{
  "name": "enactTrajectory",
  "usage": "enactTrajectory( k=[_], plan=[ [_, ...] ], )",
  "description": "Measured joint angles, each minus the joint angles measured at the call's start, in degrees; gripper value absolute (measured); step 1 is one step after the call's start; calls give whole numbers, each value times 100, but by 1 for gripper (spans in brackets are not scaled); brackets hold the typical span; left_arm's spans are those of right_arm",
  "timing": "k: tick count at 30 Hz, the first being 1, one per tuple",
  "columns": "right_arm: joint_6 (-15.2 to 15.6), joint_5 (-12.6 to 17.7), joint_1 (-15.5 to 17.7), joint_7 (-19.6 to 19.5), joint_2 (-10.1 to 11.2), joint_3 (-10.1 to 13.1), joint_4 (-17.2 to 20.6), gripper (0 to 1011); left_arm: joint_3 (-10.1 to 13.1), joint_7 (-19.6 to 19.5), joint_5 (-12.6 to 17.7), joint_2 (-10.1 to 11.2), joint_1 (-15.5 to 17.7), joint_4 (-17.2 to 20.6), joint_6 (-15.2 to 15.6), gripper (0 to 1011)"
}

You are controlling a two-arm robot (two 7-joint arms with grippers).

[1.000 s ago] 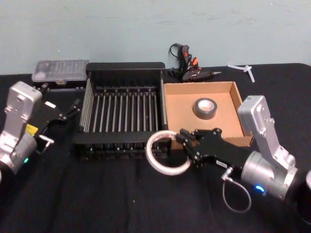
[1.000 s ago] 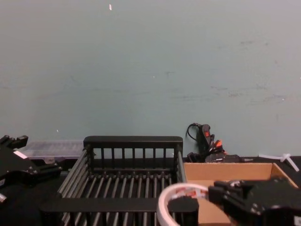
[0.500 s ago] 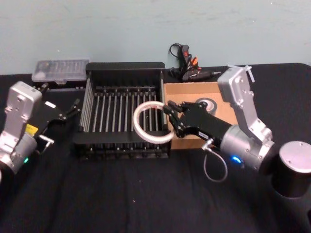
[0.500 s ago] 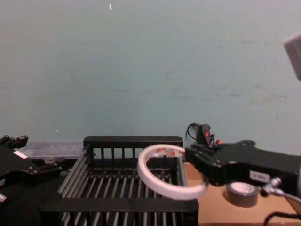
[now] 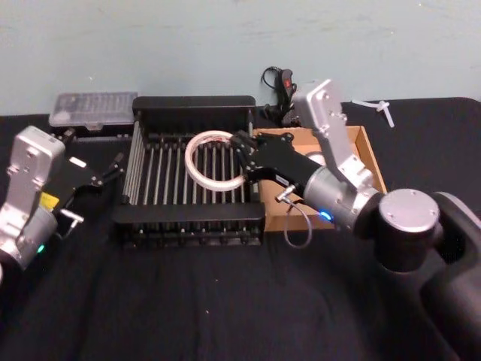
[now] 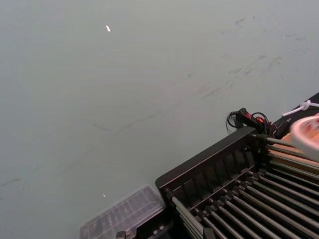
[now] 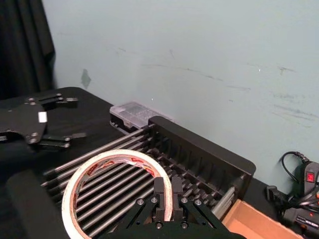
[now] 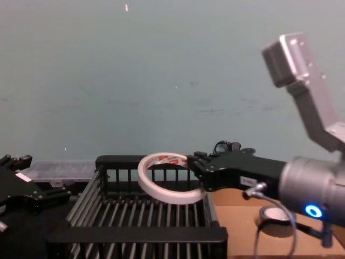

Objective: Pick up the white tape and place it into the black box , Pick up the silver tape and place it into the brown box.

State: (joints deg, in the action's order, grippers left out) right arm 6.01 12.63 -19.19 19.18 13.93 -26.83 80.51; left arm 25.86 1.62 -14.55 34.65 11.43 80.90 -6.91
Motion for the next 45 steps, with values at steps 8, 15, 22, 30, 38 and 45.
enactTrajectory(
  k=[8, 15, 22, 30, 38, 45],
  plan=[
    [-86, -246, -453, -165, -493, -37, -921, 94, 0, 0, 0, 0, 0, 0, 0, 1001],
    [-130, -387, -692, -264, -775, -9, -1511, 94, 0, 0, 0, 0, 0, 0, 0, 1001],
    [-136, -515, -765, -313, -904, 32, -1728, 94, 0, 0, 0, 0, 0, 0, 0, 1001],
    [-125, -552, -766, -332, -916, 35, -1736, 94, 0, 0, 0, 0, 0, 0, 0, 1001],
    [-126, -538, -766, -322, -909, 34, -1727, 165, 0, 0, 0, 0, 0, 0, 0, 1001],
    [-126, -528, -764, -315, -905, 34, -1724, 361, 0, 0, 0, 0, 0, 0, 0, 1002]
  ],
)
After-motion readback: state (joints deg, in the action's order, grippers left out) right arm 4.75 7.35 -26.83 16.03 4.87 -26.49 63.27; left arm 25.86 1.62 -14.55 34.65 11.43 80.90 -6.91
